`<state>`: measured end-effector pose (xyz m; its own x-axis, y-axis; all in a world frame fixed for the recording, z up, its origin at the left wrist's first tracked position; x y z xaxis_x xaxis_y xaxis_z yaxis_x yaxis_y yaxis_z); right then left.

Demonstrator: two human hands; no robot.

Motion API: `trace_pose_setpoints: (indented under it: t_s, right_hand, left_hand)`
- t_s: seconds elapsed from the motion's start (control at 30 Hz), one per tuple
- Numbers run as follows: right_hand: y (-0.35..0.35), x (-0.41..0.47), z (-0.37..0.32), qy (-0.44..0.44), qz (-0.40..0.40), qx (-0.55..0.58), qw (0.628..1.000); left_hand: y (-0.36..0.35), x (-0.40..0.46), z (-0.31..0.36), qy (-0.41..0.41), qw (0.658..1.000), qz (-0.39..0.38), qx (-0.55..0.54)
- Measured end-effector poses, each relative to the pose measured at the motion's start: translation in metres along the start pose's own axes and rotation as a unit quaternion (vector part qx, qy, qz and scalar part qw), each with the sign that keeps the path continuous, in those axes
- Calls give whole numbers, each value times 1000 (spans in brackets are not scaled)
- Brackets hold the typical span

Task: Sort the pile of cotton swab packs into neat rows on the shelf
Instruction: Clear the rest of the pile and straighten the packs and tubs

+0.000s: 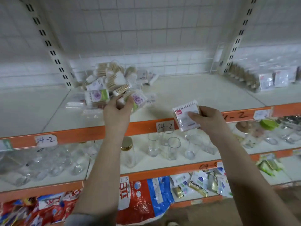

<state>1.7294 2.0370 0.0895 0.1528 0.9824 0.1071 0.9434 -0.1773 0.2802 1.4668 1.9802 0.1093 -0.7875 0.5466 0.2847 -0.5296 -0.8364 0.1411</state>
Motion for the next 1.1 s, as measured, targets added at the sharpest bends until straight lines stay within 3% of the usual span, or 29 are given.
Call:
trace_pose_setpoints:
  t_s: [0.3, 0.57, 0.87, 1.1]
  right_hand:
    - [107, -1, 39, -69, 137, -5, 988]
    - [207, 15, 80, -82, 166, 12, 983]
    - [356, 58, 147, -113, 153, 18, 982]
    - [431, 92, 167, -132, 149, 48, 979]
  left_hand:
    - [-96, -63, 28, 5, 992, -117, -45]
    - [-189, -138, 59, 73, 969, -209, -109]
    - [-283, -255, 103, 91, 976, -159, -119]
    - [-333, -305, 134, 104, 978, -124, -134]
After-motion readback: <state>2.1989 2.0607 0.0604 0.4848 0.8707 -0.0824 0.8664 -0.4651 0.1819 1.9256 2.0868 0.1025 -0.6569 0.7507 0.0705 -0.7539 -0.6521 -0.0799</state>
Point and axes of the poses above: each hand's wrist, its own x-axis towards the middle knuckle, its own y-axis out of the back of the hand, z = x × y, the point moved 5 cm from there along x, towards the middle knuckle, and after that the axes turned 15 degrees about z, right-handed, at the moved point
